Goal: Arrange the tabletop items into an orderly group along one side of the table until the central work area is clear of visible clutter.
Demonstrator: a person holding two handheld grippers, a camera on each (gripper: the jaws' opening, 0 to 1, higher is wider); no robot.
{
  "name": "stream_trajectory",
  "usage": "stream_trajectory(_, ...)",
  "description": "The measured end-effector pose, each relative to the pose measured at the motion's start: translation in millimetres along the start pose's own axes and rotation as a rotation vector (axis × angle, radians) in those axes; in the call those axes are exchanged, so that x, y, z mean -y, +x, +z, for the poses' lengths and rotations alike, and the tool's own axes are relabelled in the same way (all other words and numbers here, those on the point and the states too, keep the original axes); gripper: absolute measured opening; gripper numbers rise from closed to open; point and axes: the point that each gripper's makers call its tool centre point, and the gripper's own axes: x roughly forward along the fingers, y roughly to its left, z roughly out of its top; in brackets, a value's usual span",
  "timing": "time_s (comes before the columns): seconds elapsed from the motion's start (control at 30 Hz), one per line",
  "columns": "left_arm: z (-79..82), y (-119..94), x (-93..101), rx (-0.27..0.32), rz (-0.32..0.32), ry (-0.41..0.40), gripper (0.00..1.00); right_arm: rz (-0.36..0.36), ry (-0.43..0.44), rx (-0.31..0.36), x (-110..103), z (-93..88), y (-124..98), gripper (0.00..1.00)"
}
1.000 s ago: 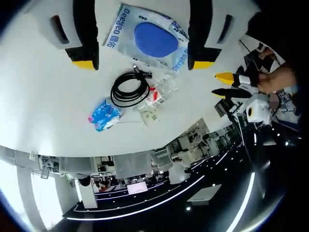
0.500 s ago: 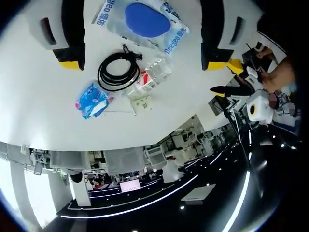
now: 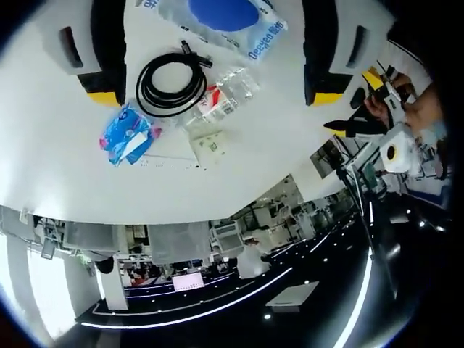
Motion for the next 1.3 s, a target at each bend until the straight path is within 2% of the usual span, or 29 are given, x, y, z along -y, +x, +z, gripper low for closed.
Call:
stream_trajectory(0.33, -4.6, -1, 2.2, -0.011, -0.025, -0.005, 1.00, -0.003, 0.084, -0.041, 5, 3.5, 39, 0.91)
stream_trajectory(0.73, -7.6, 3, -3.4, -0.018, -0.026, 0.010, 0.99, -0.028, 0.205, -0.082, 6, 5.1, 73, 0.79)
stream_trajectory(1.0, -7.9, 1, -11.2, -0.009, -0.022, 0.009, 0.98, -0.028, 0.241, -0.096, 12, 6.8, 95, 0.70)
stream_trajectory(1.1, -8.3, 0, -15.7, -0.005, -0.019, 0.010, 0.96, -0.031, 0.280, -0.100, 16, 2.2, 95, 0.66)
stream_trajectory(1.3, -8.7, 0, -15.5, -0.009, -0.022, 0.019, 0.93, -0.039, 0.287, -0.114, 18, -4.6, 104, 0.61)
